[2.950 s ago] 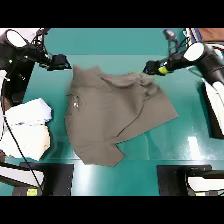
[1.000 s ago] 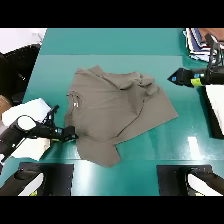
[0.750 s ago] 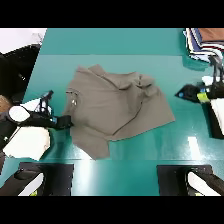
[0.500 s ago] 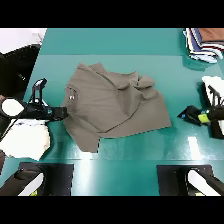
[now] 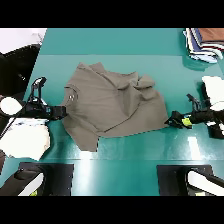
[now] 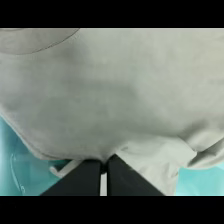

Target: Fold the shirts.

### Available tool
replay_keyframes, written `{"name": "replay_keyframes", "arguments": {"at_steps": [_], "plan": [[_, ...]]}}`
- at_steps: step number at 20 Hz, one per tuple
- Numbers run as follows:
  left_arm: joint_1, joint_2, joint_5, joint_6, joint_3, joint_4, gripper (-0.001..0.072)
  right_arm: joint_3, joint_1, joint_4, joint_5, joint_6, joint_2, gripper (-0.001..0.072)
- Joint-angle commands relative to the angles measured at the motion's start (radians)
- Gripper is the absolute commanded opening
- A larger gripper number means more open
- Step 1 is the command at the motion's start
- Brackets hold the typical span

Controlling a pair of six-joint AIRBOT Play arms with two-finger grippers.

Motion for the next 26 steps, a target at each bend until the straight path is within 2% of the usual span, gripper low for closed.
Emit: {"name": "replay_keyframes", "arguments": {"at_steps": [1, 5, 8, 10, 14, 17, 19, 22, 26], "plan": [[0.0, 0.0, -0.028, 0.0, 0.001, -0.022, 0.0023, 0.039, 0.061, 0.007, -0.011, -0.013, -0.031, 0.0014], [0.0, 0.003, -0.037, 0.003, 0.05, -0.041, 0.0023, 0.081, 0.073, 0.008, -0.019, -0.025, 0.071, 0.0013], [0.0, 0.005, -0.047, 0.006, 0.215, -0.039, 0.0023, 0.19, 0.074, 0.008, -0.018, -0.025, 0.197, 0.0013], [0.0, 0.005, -0.072, 0.021, 0.392, -0.039, 0.0023, 0.305, 0.074, 0.01, -0.017, -0.024, 0.279, 0.0013], [0.0, 0.005, -0.14, 0.038, 0.881, -0.014, 0.0023, 0.568, 0.073, 0.005, -0.046, -0.024, 0.433, 0.0013], [0.0, 0.005, -0.139, 0.038, 1.25, -0.002, 0.0023, 0.733, 0.074, -0.071, -0.1, -0.022, 0.526, 0.0013], [0.0, 0.005, -0.122, 0.037, 1.414, -0.002, 0.0022, 0.819, 0.073, -0.161, -0.111, 0.014, 0.575, 0.0012], [0.0, 0.006, -0.086, 0.037, 1.503, -0.003, 0.0022, 0.941, 0.074, -0.282, -0.074, 0.074, 0.587, 0.0011], [0.0, -0.018, -0.084, 0.039, 1.418, 0.047, 0.0022, 1.141, 0.074, -0.346, 0.051, 0.099, 0.483, 0.001]]}}
